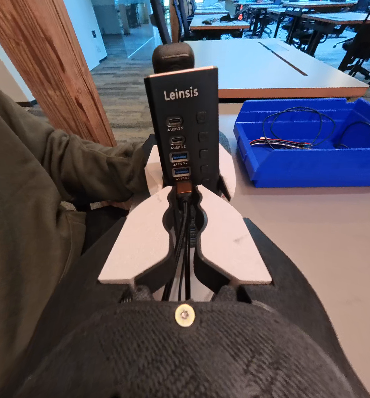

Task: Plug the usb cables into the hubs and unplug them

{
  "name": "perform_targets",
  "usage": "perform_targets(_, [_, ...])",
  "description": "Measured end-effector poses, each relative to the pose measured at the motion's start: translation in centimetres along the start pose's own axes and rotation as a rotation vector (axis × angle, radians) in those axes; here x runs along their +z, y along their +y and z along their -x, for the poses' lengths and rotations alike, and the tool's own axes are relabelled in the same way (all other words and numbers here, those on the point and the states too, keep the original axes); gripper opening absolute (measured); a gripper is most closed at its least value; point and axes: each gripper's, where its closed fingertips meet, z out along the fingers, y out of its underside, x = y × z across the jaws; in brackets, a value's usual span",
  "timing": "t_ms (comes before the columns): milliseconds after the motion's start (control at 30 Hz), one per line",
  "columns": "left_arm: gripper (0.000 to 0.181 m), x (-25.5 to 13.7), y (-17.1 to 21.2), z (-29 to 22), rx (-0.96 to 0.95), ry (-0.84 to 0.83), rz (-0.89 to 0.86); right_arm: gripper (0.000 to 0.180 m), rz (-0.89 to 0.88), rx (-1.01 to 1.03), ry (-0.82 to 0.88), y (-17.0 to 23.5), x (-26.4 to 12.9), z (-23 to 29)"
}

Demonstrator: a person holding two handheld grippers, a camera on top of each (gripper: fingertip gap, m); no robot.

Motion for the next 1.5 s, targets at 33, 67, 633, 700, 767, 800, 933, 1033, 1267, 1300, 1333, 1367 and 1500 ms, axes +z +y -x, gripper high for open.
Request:
perform_targets(33, [0.060, 0.0, 0.0, 0.0, 0.004, -0.001, 0.008, 0.016, 0.001, -0.001, -0.003, -0.1, 0.0, 0.0])
perform_targets(67, [0.060, 0.1, 0.0, 0.0, 0.000, -0.005, 0.002, 0.016, -0.002, -0.001, 0.003, -0.3, 0.0, 0.0])
perform_targets(633, [0.059, 0.5, -0.4, 1.2, 0.053, -0.140, -0.004, 0.016, 0.018, 0.028, 0.038, -0.1, -0.6, -0.9])
perform_targets(700, [0.059, 0.5, -0.3, 1.1, 0.064, -0.135, 0.018, 0.016, 0.044, 0.023, 0.061, 0.2, -0.7, -0.8])
perform_targets(767, [0.059, 0.5, -0.2, 1.1, 0.095, -0.133, 0.037, 0.017, 0.066, 0.011, 0.090, 0.4, -0.7, -0.7])
perform_targets(800, [0.059, 0.6, -0.3, 0.9, 0.094, -0.124, 0.031, 0.017, 0.067, 0.021, 0.090, 0.3, -0.8, -0.6])
perform_targets(933, [0.059, 0.7, -0.4, 0.8, 0.075, -0.107, 0.018, 0.017, 0.083, 0.028, 0.089, 0.6, -1.1, -0.6])
perform_targets(1033, [0.059, 0.9, -0.6, 0.7, 0.071, -0.107, 0.007, 0.017, 0.061, 0.039, 0.092, 0.6, -1.4, -0.6])
perform_targets(1267, [0.059, 0.7, -0.3, 0.6, 0.043, -0.078, -0.004, 0.016, 0.018, 0.090, 0.045, 0.9, -1.1, -0.6])
perform_targets(1300, [0.059, 0.5, -0.1, 0.6, 0.040, -0.062, 0.006, 0.016, 0.003, 0.098, 0.038, 1.0, -0.8, -0.6])
perform_targets(1333, [0.059, 0.3, 0.3, 0.7, 0.058, -0.061, 0.025, 0.016, 0.004, 0.105, 0.048, 1.2, -0.4, -0.7])
perform_targets(1367, [0.059, 0.2, 0.5, 0.8, 0.069, -0.071, 0.037, 0.016, 0.002, 0.098, 0.063, 1.4, -0.3, -0.8])
perform_targets(1500, [0.059, 0.2, -0.3, 0.4, 0.067, -0.059, -0.023, 0.016, -0.083, 0.091, 0.042, 0.4, -0.2, -0.3])
